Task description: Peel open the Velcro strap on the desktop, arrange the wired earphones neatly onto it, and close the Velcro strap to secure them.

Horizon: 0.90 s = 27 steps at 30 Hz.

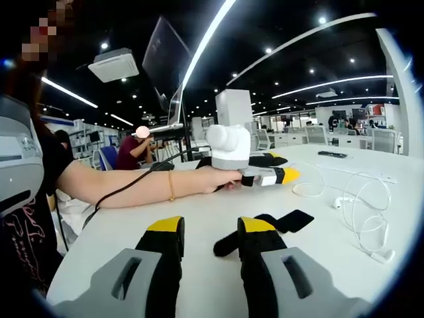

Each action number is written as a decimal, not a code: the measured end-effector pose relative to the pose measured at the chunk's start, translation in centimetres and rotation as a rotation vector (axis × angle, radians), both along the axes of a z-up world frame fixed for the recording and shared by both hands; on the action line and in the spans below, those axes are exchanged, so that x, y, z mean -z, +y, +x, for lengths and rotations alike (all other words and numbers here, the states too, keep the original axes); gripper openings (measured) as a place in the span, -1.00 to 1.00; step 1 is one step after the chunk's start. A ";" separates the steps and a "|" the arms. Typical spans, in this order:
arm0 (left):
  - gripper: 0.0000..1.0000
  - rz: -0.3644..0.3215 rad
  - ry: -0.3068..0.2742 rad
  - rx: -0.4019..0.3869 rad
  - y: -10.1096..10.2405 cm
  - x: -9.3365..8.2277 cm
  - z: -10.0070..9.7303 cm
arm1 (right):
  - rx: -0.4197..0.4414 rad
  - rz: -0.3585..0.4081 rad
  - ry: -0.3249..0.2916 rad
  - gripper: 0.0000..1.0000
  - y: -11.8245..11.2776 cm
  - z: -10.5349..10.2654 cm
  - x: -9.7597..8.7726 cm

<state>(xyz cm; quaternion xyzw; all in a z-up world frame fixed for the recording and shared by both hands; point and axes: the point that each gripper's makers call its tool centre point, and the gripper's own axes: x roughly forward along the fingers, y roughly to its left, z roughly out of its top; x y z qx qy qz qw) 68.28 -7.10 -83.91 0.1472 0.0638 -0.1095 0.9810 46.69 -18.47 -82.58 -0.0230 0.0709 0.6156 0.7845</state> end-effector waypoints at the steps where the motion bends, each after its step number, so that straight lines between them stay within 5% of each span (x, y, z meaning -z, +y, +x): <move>1: -0.31 -0.002 0.000 0.000 0.0 0.0 0.0 | -0.004 0.000 -0.002 -0.32 0.0 -0.1 0.0; 27: -0.63 0.003 0.006 0.009 0.0 0.2 0.0 | -0.022 -0.021 -0.032 -0.30 0.2 -0.3 0.4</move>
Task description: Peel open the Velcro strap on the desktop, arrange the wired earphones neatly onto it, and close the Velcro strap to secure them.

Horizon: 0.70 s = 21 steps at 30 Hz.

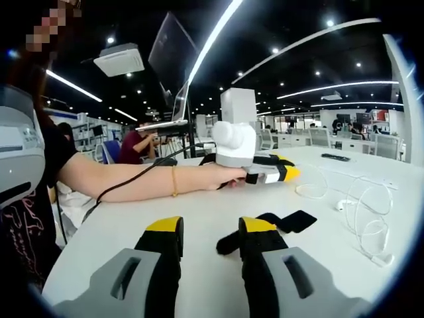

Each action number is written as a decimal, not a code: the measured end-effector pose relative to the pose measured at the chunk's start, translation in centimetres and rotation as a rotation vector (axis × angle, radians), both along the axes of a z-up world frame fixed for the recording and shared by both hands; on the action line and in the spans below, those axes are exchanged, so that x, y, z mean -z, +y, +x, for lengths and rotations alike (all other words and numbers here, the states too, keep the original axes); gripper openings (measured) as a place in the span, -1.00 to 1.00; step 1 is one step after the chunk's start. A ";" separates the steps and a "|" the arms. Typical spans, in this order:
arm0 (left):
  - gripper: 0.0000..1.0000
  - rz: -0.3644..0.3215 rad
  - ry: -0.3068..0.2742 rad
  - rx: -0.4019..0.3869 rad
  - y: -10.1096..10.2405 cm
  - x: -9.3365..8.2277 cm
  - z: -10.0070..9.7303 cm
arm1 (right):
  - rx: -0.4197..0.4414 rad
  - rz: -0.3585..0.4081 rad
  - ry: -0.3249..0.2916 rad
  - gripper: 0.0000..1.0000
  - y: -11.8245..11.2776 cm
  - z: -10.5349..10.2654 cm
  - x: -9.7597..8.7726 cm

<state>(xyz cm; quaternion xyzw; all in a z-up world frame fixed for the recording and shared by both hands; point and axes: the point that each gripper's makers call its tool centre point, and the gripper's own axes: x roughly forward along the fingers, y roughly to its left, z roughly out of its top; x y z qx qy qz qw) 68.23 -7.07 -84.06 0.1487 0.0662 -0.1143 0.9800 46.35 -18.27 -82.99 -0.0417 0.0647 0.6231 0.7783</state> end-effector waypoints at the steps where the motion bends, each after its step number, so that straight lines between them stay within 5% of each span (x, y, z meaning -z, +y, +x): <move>1: -0.64 0.001 0.001 0.000 0.0 0.0 0.0 | 0.000 -0.001 -0.001 -0.30 0.0 0.0 0.0; 21: -0.87 0.018 0.003 -0.003 0.1 0.1 0.0 | 0.000 -0.007 -0.007 -0.29 -0.1 -0.1 0.1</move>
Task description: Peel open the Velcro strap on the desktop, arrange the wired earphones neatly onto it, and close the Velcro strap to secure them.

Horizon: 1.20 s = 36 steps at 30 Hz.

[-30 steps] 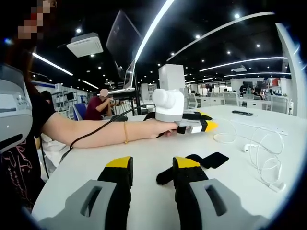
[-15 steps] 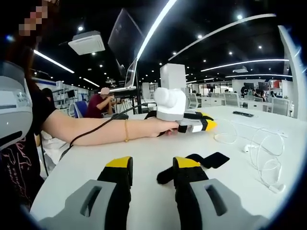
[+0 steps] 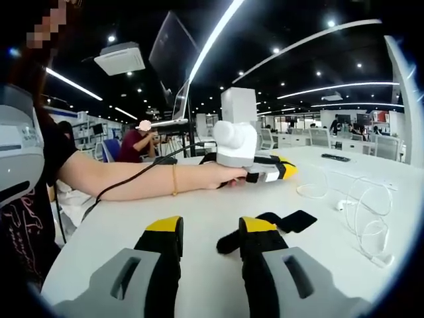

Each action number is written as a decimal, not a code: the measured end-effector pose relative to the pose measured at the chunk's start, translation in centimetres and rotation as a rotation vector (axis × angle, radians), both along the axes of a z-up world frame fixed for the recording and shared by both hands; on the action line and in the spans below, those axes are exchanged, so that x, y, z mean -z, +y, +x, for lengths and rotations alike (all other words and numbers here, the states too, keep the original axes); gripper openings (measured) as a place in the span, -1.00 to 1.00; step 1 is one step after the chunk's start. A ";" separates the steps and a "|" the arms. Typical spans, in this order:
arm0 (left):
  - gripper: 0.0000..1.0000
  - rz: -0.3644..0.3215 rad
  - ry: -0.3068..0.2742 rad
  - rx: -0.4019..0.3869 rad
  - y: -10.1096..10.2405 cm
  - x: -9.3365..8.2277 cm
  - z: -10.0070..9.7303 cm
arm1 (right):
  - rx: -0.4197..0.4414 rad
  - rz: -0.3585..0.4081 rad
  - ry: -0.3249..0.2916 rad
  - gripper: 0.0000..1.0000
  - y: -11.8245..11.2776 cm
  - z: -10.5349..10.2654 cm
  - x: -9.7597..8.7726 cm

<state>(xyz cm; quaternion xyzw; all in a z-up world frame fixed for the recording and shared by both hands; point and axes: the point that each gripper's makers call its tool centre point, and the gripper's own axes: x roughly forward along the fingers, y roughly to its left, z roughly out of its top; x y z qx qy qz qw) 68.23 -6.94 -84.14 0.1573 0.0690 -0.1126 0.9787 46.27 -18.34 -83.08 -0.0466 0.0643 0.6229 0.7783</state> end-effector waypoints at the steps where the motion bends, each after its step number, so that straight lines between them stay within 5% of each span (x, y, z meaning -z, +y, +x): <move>1: -0.87 -0.004 0.000 0.000 0.0 0.0 0.0 | 0.000 0.000 0.000 -0.29 0.0 0.0 0.0; 12: -0.88 -0.040 0.014 0.018 -0.2 -0.4 -0.8 | 0.017 0.062 0.045 -0.29 -0.4 0.6 -0.9; 18: -0.88 -0.045 -0.035 0.019 -0.2 -1.6 -2.0 | 0.033 0.108 0.079 -0.29 -0.8 1.1 -1.6; 26: -0.89 -0.097 -0.047 0.037 -1.5 -3.0 -3.5 | 0.111 0.124 0.028 -0.27 -1.4 2.5 -2.1; 30: -0.89 -0.107 -0.103 0.067 -2.8 -5.8 -4.8 | 0.144 0.132 0.011 -0.27 -1.6 2.9 -2.3; 33: -0.89 -0.208 -0.171 0.101 -4.0 -9.6 -6.6 | 0.159 0.141 0.003 -0.27 -1.8 3.1 -2.5; 36: -0.89 -0.203 -0.260 0.144 -5.2 -13.9 -9.2 | 0.166 0.160 0.002 -0.27 -1.9 3.2 -2.8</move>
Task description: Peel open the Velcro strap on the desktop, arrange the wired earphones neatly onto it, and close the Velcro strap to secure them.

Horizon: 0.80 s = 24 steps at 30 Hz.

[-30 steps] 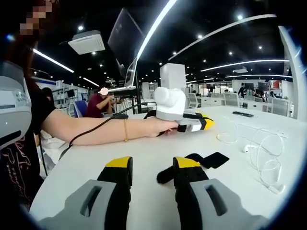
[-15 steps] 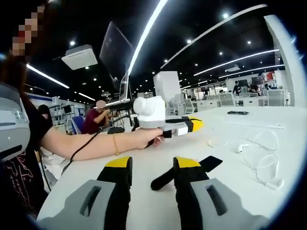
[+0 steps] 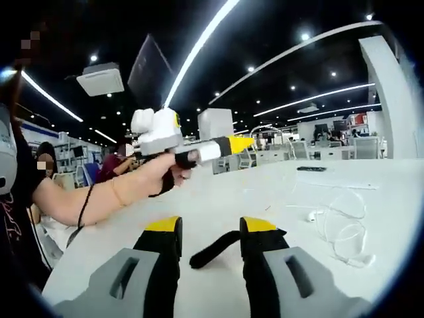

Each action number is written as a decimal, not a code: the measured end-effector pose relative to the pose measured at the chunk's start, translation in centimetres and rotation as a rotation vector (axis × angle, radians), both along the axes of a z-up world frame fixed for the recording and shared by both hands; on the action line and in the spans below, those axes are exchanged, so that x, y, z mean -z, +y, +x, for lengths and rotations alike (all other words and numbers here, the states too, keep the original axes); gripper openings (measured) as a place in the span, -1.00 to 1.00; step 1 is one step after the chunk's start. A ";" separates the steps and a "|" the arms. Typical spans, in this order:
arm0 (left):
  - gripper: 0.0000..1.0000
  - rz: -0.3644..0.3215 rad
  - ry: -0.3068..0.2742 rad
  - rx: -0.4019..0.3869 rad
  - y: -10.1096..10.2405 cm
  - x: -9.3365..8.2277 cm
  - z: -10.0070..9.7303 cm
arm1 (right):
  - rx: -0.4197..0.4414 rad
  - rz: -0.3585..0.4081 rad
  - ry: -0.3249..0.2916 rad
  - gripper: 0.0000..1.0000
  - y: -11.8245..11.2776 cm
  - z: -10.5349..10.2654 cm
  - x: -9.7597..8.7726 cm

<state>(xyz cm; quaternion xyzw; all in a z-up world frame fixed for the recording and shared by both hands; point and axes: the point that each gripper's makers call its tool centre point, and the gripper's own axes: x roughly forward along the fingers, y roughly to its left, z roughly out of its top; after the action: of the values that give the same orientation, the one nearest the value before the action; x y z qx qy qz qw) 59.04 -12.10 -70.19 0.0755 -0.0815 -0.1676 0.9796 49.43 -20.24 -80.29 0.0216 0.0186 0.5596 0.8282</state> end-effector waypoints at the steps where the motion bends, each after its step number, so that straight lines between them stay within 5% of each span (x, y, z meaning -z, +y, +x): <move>1: -0.89 0.006 -0.028 0.012 -0.4 -1.3 -0.9 | 0.001 0.008 -0.002 -0.27 -0.1 0.0 -0.1; 5: -0.89 0.026 -0.146 0.050 -1.8 -6.6 -4.6 | 0.006 0.033 -0.013 -0.26 -0.3 -0.6 -0.7; 11: -0.89 0.021 -0.241 0.132 -3.6 -12.4 -10.0 | -0.031 0.059 -0.045 -0.21 -0.5 -3.0 -1.8; 16: -0.90 0.000 -0.342 0.206 -4.3 -17.2 -14.7 | -0.027 0.201 -0.096 -0.20 -2.8 -5.3 -5.2; 20: -0.91 0.006 -0.371 0.241 -4.6 -20.4 -16.2 | 0.061 0.278 -0.142 -0.20 -5.9 -5.3 -7.6; 24: -0.91 0.063 -0.397 0.242 -5.1 -23.6 -16.5 | 0.150 0.236 -0.231 -0.15 -7.8 -4.8 -9.3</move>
<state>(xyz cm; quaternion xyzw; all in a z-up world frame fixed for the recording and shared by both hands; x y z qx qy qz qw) 42.55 -17.21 -46.59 0.1270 -0.2758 -0.2680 0.9143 44.66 -28.08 -71.04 0.0556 -0.1441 0.4933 0.8561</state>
